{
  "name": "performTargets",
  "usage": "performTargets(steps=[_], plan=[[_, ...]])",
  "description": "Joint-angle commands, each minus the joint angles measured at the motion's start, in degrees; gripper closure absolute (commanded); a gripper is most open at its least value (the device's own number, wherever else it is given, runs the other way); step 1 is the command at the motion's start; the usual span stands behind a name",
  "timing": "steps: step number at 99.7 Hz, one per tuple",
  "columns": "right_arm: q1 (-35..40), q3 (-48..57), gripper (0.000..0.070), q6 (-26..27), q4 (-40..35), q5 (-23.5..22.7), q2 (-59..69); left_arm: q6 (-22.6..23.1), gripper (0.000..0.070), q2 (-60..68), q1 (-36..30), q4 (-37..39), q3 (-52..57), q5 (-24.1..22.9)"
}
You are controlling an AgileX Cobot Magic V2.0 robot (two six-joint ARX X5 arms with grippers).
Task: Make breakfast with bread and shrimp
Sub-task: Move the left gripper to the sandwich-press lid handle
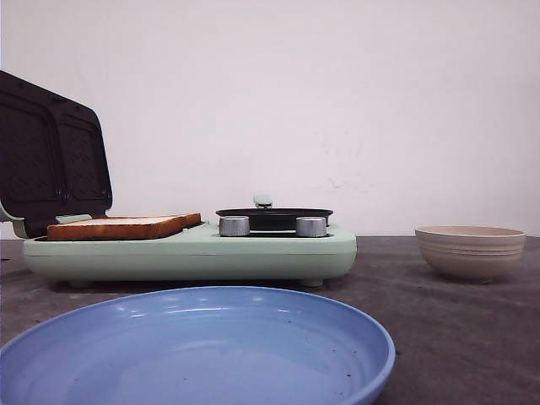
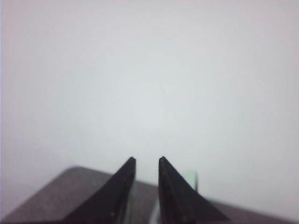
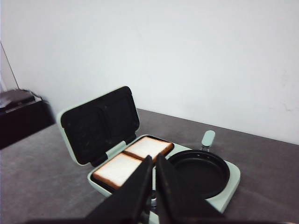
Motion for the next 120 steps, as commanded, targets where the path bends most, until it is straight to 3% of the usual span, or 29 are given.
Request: performTargets(steps=[1,20,42,52,65,78,87,98,120], plan=[[0.3,0.3,0.0697,2.0,-0.2,-0.2,-0.5,0.1,0.0697,2.7,1.7,0.7,0.6,0.7],[0.3,0.3,0.0697,4.0,-0.2,-2.6,-2.7,-4.9,0.0693,9.1,9.1,-1.5,0.7,7.3],[0.3,0.3,0.0697,6.4,-2.1,-6.8,-4.1,-5.9,0.059,20.4,20.1,-12.7,7.1,15.1],[0.3,0.3,0.0697,6.7,-4.2,-7.9,-4.7,-6.0,0.0585,26.1,25.9,-20.2,13.1,21.7],[0.3,0.3,0.0697,6.7,-7.1,-7.8,-5.5,-6.0,0.0575,34.4,33.3,-29.2,22.3,34.4],[0.3,0.3,0.0697,6.7,-8.1,-7.7,-5.6,-7.3,0.041,42.8,39.1,-37.7,30.8,47.1],[0.3,0.3,0.0697,6.7,-8.8,-7.7,-5.6,-7.2,0.0375,47.5,41.8,-42.1,34.6,54.9],[0.3,0.3,0.0697,6.7,-9.0,-7.7,-5.6,-6.9,0.0375,51.3,43.8,-43.5,35.4,61.6],[0.3,0.3,0.0697,6.7,-8.9,-7.6,-5.5,-7.0,0.0376,57.7,44.9,-43.2,35.4,70.0]])
